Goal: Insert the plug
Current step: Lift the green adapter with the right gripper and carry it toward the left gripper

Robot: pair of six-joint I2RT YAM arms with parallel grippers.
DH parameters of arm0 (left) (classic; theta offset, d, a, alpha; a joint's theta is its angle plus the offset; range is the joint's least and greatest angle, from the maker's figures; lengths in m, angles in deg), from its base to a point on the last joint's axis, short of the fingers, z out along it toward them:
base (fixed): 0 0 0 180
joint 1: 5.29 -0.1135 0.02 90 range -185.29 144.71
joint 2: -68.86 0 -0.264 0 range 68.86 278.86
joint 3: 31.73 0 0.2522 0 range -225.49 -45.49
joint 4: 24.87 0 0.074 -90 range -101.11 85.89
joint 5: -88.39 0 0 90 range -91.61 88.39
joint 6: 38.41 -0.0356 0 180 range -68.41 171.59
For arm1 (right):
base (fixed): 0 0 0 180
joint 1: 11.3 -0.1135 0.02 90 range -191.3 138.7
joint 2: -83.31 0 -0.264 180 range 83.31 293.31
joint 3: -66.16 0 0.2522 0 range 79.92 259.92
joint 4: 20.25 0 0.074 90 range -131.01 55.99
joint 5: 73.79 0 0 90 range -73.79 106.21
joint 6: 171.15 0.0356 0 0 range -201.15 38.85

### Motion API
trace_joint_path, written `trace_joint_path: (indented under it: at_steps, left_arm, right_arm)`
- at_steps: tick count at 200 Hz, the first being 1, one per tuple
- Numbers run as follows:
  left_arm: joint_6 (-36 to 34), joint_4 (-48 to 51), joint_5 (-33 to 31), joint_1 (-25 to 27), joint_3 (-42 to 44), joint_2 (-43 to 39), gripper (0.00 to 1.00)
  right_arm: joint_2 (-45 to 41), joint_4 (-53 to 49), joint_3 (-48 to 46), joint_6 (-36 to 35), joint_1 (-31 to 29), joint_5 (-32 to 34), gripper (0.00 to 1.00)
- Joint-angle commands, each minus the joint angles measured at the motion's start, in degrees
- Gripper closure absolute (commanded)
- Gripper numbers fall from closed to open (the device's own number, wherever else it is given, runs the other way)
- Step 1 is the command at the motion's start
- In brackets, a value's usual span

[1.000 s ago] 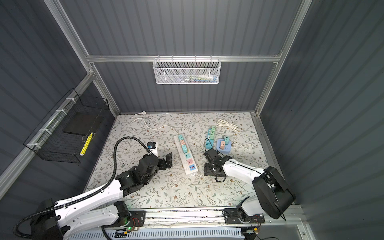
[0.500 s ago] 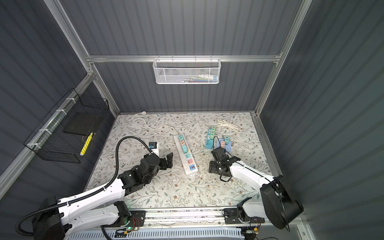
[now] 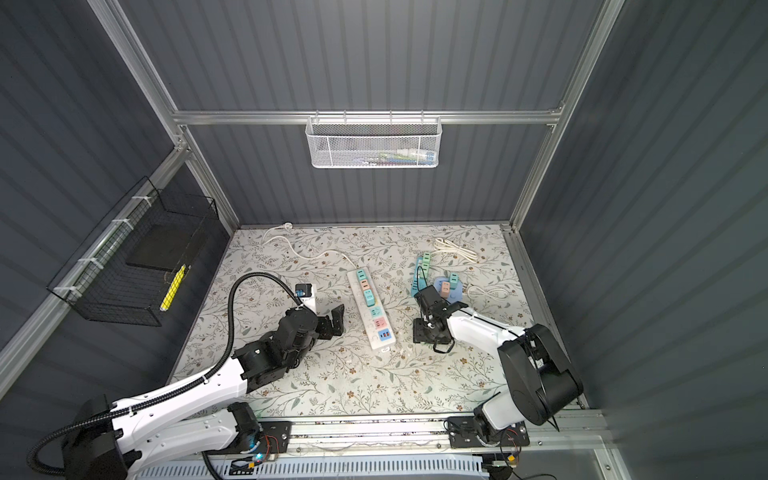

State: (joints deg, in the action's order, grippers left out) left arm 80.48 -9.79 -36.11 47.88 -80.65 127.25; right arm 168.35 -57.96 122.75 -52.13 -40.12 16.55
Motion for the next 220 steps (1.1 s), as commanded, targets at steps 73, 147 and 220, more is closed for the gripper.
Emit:
trace_joint_path:
  at_steps: [73,147,220]
  left_arm:
    - [-1.1,2.0,-1.8,-0.3,-2.9,-0.3,0.00]
    - [15.8,19.6,-28.8,-1.1,-1.5,-10.9,0.00]
    - [22.8,26.7,-25.2,-6.9,0.2,-20.7,0.01]
  right_arm:
    - [-1.4,-2.6,1.3,-0.9,-1.8,5.0,0.60]
    - [0.2,-5.7,18.9,-2.2,-21.0,6.8,0.60]
    - [24.1,0.0,35.6,-8.4,-33.9,2.5,0.60]
